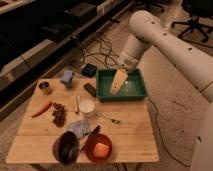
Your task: Place grapes in table surface
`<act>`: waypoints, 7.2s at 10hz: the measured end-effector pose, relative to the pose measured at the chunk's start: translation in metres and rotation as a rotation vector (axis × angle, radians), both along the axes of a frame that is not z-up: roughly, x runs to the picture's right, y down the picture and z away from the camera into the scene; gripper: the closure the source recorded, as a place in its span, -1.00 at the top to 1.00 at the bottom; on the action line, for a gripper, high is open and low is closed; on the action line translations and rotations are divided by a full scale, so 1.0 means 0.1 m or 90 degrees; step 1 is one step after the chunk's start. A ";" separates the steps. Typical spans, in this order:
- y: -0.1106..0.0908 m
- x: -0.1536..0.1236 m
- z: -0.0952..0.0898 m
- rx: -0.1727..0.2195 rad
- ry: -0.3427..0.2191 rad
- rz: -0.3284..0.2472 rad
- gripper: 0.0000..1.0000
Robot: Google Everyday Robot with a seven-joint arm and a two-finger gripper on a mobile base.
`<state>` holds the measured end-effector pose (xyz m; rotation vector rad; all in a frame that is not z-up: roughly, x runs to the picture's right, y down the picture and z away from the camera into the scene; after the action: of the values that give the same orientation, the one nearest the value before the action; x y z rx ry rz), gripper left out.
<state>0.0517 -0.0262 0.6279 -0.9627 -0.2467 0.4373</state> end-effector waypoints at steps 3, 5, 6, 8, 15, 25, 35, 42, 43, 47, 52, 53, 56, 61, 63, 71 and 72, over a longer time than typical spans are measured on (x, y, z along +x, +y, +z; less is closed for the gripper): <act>0.01 0.02 0.01 0.000 0.004 -0.002 0.60; 0.00 -0.04 0.09 0.013 0.036 -0.005 0.60; 0.00 -0.08 0.10 0.022 0.033 0.003 0.60; 0.01 -0.11 -0.02 0.041 0.023 0.027 0.60; -0.21 -0.97 -0.33 0.054 -0.068 0.063 0.60; 1.21 -2.74 0.68 0.062 -0.261 0.036 0.60; 0.50 -3.20 0.53 0.069 -0.097 -0.103 0.60; 0.86 -3.22 0.97 0.039 -0.092 -0.104 0.60; 1.02 -3.25 1.13 0.031 -0.088 -0.101 0.60; 1.66 -3.04 1.69 0.009 -0.002 -0.103 0.60; 1.84 -3.09 1.91 0.023 0.070 -0.071 0.60; 1.85 -3.14 1.94 0.028 0.079 -0.066 0.60; 1.83 -3.36 2.07 0.037 0.092 -0.039 0.60; 1.83 -3.35 2.08 0.036 0.092 -0.039 0.60; 1.83 -3.34 2.08 0.036 0.093 -0.038 0.60; 1.84 -3.35 2.07 0.036 0.092 -0.039 0.60; 1.84 -3.35 2.08 0.036 0.092 -0.039 0.60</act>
<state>-0.2837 0.1574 0.8354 -0.8768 -0.0980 0.4387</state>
